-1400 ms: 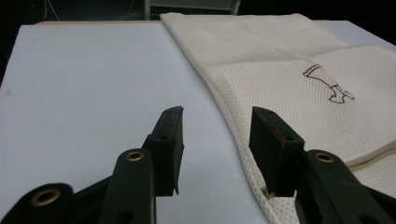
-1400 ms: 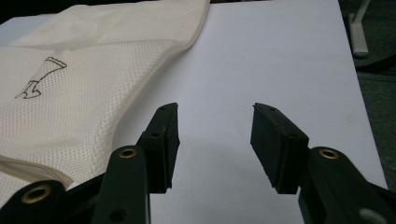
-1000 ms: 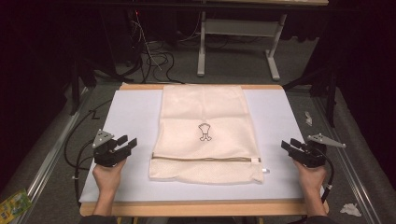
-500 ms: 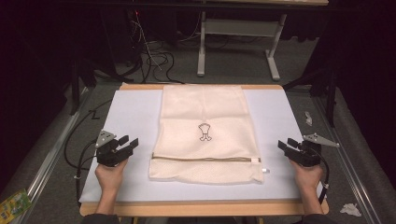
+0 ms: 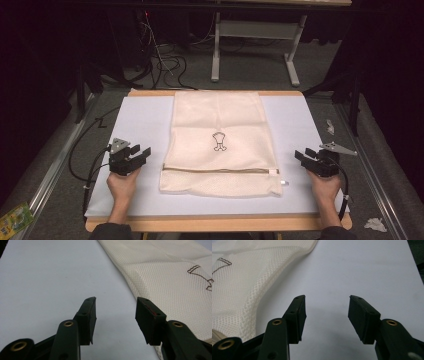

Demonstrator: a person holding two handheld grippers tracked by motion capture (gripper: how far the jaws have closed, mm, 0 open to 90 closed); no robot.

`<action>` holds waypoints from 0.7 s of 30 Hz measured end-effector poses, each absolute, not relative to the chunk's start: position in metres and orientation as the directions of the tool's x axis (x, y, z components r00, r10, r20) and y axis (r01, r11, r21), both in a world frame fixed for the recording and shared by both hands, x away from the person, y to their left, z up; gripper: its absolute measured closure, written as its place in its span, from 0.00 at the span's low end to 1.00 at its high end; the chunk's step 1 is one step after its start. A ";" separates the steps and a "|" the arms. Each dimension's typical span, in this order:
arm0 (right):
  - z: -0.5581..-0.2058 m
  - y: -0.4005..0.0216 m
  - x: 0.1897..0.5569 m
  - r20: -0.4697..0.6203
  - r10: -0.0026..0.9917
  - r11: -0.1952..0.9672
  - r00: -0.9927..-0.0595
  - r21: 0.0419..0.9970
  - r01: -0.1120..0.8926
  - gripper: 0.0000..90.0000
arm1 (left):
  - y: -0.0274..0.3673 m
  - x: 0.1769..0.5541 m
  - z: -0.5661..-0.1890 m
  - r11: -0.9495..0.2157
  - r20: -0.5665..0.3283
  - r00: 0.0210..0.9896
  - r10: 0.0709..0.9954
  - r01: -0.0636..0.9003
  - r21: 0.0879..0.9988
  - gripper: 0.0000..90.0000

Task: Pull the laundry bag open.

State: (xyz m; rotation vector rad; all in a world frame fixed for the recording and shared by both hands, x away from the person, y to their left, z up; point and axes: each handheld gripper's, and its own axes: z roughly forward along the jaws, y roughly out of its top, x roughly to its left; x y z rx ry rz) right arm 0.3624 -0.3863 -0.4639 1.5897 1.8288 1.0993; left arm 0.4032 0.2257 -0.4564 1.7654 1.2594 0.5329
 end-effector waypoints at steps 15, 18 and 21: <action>-0.472 -0.374 0.372 0.102 0.971 0.050 -0.216 0.796 0.603 0.55 | 0.221 0.413 -0.464 -0.095 -0.144 0.377 0.915 0.547 0.832 0.57; -0.472 -0.372 0.373 0.090 0.972 0.061 -0.217 0.795 0.603 0.55 | 0.219 0.414 -0.466 -0.098 -0.140 0.374 0.917 0.551 0.829 0.57; -0.473 -0.372 0.374 0.085 0.972 0.066 -0.218 0.794 0.604 0.55 | 0.218 0.416 -0.468 -0.100 -0.133 0.370 0.920 0.549 0.830 0.57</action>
